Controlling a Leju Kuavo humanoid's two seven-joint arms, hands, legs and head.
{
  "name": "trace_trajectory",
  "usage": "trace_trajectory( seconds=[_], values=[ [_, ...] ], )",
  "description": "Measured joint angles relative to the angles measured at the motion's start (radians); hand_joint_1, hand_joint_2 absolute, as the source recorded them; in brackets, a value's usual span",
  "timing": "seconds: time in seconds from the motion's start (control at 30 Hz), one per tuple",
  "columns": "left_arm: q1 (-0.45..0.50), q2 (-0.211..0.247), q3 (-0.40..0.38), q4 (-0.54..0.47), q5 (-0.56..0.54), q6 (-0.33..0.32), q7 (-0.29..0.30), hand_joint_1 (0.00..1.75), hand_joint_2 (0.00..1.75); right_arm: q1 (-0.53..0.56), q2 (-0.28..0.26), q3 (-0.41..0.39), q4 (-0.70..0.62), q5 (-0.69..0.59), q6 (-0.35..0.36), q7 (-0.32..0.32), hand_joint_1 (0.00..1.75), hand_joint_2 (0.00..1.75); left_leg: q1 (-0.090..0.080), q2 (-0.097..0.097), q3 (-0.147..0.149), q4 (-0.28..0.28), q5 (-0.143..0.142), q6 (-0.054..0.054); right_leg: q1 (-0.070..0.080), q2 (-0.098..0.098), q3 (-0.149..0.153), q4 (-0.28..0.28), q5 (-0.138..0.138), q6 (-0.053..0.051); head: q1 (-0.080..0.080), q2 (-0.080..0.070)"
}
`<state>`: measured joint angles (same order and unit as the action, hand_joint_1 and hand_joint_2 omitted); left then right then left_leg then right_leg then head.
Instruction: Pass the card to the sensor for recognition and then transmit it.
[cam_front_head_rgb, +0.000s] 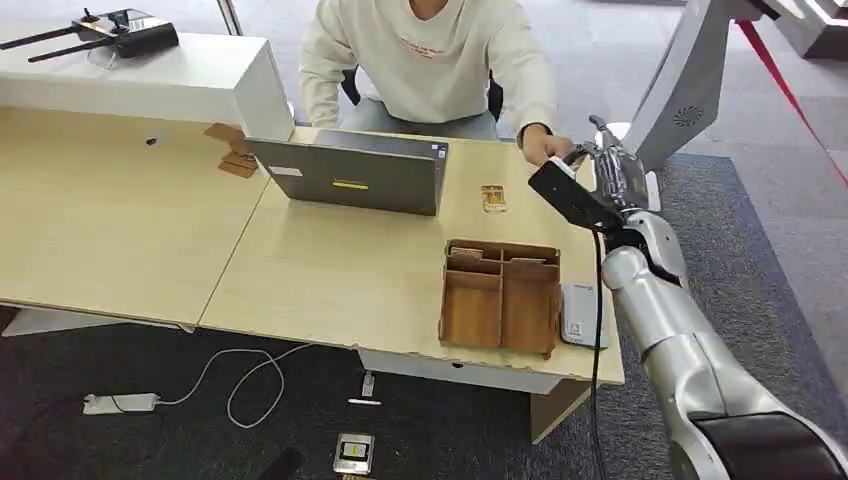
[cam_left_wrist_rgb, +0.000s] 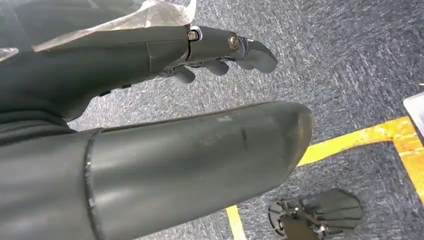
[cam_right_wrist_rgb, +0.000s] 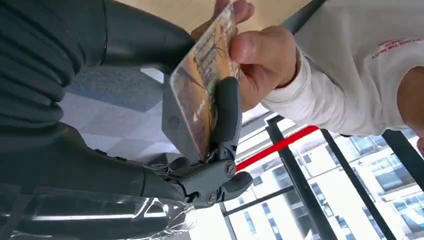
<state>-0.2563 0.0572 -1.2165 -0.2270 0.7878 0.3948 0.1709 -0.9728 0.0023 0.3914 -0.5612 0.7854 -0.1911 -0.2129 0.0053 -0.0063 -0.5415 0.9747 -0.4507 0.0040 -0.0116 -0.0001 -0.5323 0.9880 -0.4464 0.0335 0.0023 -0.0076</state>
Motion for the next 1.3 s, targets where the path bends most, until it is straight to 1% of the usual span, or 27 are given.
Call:
trace_trajectory(
  seconds=[0.13, 0.23, 0.37, 0.43, 0.5, 0.6, 0.67, 0.77, 0.83, 0.9, 1.0, 1.07, 1.17, 1.23, 1.3],
  values=[
    [0.001, 0.000, 0.000, 0.000, 0.000, 0.000, -0.002, 0.00, 0.00, -0.001, 0.000, 0.000, 0.009, 0.011, -0.074, -0.008, 0.00, 1.75, 0.000, 0.000, 0.000, 0.000, 0.000, 0.000, 0.000, 0.000, 0.000, 0.000, 0.000, 0.000, 0.000, 0.000],
    [0.003, 0.000, 0.000, 0.000, 0.001, 0.000, -0.005, 0.00, 0.00, -0.012, -0.007, -0.001, 0.009, 0.004, -0.162, -0.023, 0.00, 1.75, 0.000, 0.000, 0.000, 0.000, 0.000, 0.000, 0.000, 0.000, 0.000, 0.000, 0.000, 0.000, 0.000, 0.000],
    [0.010, 0.000, 0.000, 0.000, 0.005, 0.003, -0.011, 0.00, 0.00, -0.031, -0.026, -0.009, 0.003, -0.020, -0.216, -0.040, 0.00, 1.75, 0.000, 0.000, 0.000, 0.000, 0.000, 0.000, 0.000, 0.000, 0.000, 0.000, 0.000, 0.000, 0.000, 0.000],
    [0.014, 0.000, 0.000, 0.000, 0.011, 0.005, -0.014, 0.00, 0.00, -0.039, -0.045, -0.024, -0.005, -0.056, -0.273, -0.060, 0.00, 1.75, 0.000, 0.000, 0.000, 0.000, 0.000, 0.000, 0.000, 0.000, -0.001, 0.000, 0.000, 0.000, 0.000, 0.000],
    [0.019, 0.001, 0.002, 0.000, 0.019, 0.006, -0.014, 0.00, 0.00, -0.046, -0.067, -0.050, -0.017, -0.108, -0.360, -0.083, 0.00, 1.75, 0.000, 0.000, 0.000, 0.001, 0.000, 0.000, 0.000, 0.000, 0.000, 0.000, 0.000, 0.000, 0.000, 0.000],
    [0.029, 0.002, 0.004, 0.000, 0.030, 0.010, -0.014, 0.00, 0.00, -0.049, -0.112, -0.100, -0.029, -0.189, -0.415, -0.124, 0.00, 1.75, -0.001, 0.001, 0.000, 0.001, 0.000, 0.000, -0.001, 0.000, 0.000, -0.001, 0.000, 0.000, 0.000, 0.000],
    [0.035, 0.002, 0.006, 0.000, 0.040, 0.012, -0.014, 0.00, 0.00, -0.045, -0.140, -0.144, -0.032, -0.246, -0.430, -0.148, 0.00, 1.75, -0.001, 0.001, 0.000, 0.001, 0.000, 0.000, -0.001, 0.000, -0.001, -0.001, 0.000, 0.000, 0.000, 0.000],
    [0.044, 0.003, 0.010, 0.000, 0.055, 0.014, -0.015, 0.00, 0.00, -0.018, -0.184, -0.212, -0.035, -0.265, -0.433, -0.183, 0.00, 1.75, -0.001, 0.000, 0.001, 0.001, -0.001, 0.001, -0.001, 0.000, -0.001, -0.001, 0.000, 0.000, 0.000, 0.000],
    [0.053, 0.003, 0.018, 0.000, 0.063, 0.017, -0.018, 0.00, 0.00, 0.017, -0.217, -0.295, -0.033, -0.283, -0.433, -0.222, 0.00, 1.75, -0.001, -0.001, 0.001, 0.001, -0.001, 0.001, -0.001, 0.000, 0.000, -0.002, 0.000, 0.001, 0.000, 0.000],
    [0.060, 0.003, 0.028, 0.000, 0.074, 0.022, -0.020, 0.00, 0.00, 0.054, -0.245, -0.363, -0.021, -0.339, -0.433, -0.254, 0.00, 1.75, -0.001, 0.000, 0.001, 0.001, -0.001, 0.001, -0.001, 0.000, 0.000, -0.002, 0.000, 0.001, 0.000, 0.000],
    [0.068, 0.003, 0.034, 0.000, 0.088, 0.027, -0.022, 0.00, 0.00, 0.128, -0.299, -0.462, 0.014, -0.415, -0.433, -0.245, 0.00, 1.75, -0.001, -0.001, 0.001, 0.001, -0.002, 0.002, -0.001, 0.000, 0.000, -0.002, -0.001, 0.001, 0.000, 0.000],
    [0.070, 0.003, 0.045, 0.000, 0.100, 0.032, -0.023, 0.00, 0.00, 0.196, -0.324, -0.514, 0.035, -0.445, -0.433, -0.245, 0.00, 1.75, -0.001, 0.000, 0.001, 0.001, -0.002, 0.002, -0.001, 0.000, 0.001, -0.002, -0.001, 0.001, 0.000, 0.000],
    [0.073, 0.002, 0.056, 0.000, 0.113, 0.035, -0.024, 0.00, 0.00, 0.290, -0.346, -0.589, 0.069, -0.434, -0.433, -0.227, 0.00, 1.75, -0.001, -0.001, 0.000, 0.001, -0.003, 0.001, -0.001, 0.000, 0.000, -0.002, -0.001, 0.001, 0.000, 0.000],
    [0.077, 0.002, 0.063, 0.000, 0.124, 0.035, -0.027, 0.00, 0.00, 0.346, -0.354, -0.628, 0.092, -0.399, -0.433, -0.188, 0.00, 1.75, -0.001, 0.000, 0.000, 0.001, -0.003, 0.001, -0.001, 0.001, 0.000, -0.002, -0.001, 0.001, 0.000, 0.000],
    [0.079, 0.000, 0.073, 0.000, 0.131, 0.036, -0.029, 0.00, 0.00, 0.392, -0.358, -0.647, 0.118, -0.383, -0.433, -0.159, 0.00, 1.75, -0.001, 0.000, 0.000, 0.001, -0.003, 0.001, -0.001, 0.001, 0.000, -0.002, -0.001, 0.001, 0.000, 0.000]
  ],
)
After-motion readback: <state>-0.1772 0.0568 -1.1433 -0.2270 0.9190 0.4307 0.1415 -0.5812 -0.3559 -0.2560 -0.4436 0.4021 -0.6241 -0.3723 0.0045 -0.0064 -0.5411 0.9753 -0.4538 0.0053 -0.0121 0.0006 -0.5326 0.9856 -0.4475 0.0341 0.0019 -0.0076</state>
